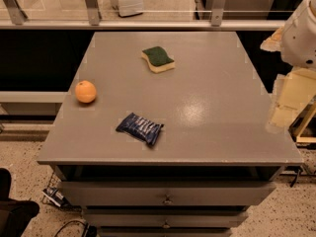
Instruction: Pick sponge
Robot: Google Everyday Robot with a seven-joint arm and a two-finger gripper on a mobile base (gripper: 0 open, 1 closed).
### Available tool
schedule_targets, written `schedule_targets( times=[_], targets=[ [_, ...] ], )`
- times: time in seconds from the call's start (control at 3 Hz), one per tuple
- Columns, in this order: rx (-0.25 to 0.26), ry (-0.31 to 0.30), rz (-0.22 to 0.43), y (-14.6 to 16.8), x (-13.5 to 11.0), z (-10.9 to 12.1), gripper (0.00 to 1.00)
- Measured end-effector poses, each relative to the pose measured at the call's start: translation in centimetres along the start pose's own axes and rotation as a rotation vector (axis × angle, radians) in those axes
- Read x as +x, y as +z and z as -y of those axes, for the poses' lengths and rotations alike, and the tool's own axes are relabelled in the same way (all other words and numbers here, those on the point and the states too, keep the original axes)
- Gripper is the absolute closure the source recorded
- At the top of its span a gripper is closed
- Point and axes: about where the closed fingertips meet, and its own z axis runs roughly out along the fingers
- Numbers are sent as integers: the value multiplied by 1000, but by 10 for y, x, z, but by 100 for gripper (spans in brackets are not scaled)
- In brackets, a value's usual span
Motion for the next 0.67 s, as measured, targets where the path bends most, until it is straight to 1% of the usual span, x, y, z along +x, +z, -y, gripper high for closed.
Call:
schedule_targets(
  times=[0.33,0.67],
  targets=[
    [0,0,0,0,0,0,0],
    [33,17,25,-2,-2,7,0]
  ],
)
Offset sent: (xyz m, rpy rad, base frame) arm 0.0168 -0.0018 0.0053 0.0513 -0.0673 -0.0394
